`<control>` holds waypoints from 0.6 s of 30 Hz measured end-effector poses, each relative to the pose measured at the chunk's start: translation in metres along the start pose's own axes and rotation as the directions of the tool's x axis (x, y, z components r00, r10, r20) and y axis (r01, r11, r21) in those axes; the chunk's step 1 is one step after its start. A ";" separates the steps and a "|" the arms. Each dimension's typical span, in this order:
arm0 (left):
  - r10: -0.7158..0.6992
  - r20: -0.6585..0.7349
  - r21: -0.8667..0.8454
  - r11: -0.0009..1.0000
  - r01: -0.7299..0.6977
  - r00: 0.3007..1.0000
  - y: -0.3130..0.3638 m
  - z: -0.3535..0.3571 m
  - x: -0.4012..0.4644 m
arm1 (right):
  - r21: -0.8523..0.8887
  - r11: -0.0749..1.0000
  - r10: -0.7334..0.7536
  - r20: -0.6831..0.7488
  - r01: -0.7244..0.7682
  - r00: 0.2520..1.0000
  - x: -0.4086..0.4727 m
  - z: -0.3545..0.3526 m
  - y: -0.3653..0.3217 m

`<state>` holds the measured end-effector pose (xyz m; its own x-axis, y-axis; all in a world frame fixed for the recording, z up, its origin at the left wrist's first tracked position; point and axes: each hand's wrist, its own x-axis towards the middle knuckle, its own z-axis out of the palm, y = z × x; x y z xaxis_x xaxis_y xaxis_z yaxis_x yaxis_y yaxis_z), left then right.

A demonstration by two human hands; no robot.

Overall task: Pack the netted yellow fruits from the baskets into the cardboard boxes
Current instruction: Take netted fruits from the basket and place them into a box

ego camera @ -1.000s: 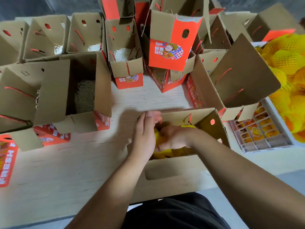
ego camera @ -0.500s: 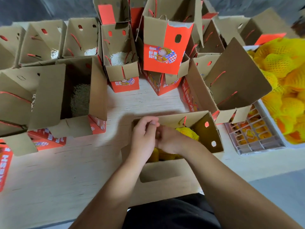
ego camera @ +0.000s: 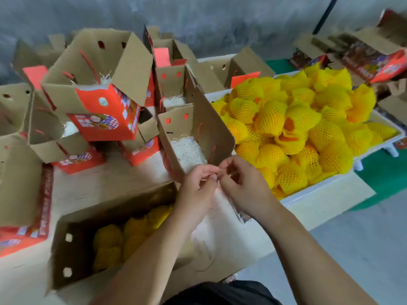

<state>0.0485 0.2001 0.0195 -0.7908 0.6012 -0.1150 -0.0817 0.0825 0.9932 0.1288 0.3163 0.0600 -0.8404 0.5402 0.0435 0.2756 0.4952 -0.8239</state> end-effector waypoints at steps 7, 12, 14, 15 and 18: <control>0.037 0.037 0.066 0.997 -0.039 0.999 0.012 0.114 0.044 | -0.270 0.958 -0.170 -0.274 0.094 0.947 0.045 -0.108 0.062; -0.048 -0.049 0.067 0.996 0.051 0.998 0.006 0.148 0.054 | -0.591 0.800 -0.017 -0.197 -0.105 0.980 0.101 -0.160 0.084; -0.069 -0.074 0.091 0.993 0.076 0.995 0.002 0.151 0.055 | -0.618 0.782 0.049 -0.075 -0.085 0.996 0.116 -0.171 0.096; -0.073 -0.077 0.105 0.991 0.081 0.994 0.001 0.151 0.055 | -0.620 0.781 0.049 -0.064 -0.078 0.997 0.121 -0.174 0.102; -0.064 -0.096 0.155 0.985 0.079 0.993 0.003 0.152 0.057 | -0.639 0.761 0.023 -0.144 -0.111 0.989 0.127 -0.180 0.112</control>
<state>0.0949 0.3554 0.0134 -0.8382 0.5160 -0.1765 -0.0485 0.2520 0.9665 0.1366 0.5625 0.0750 -0.7580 0.6437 0.1049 0.6012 0.7520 -0.2705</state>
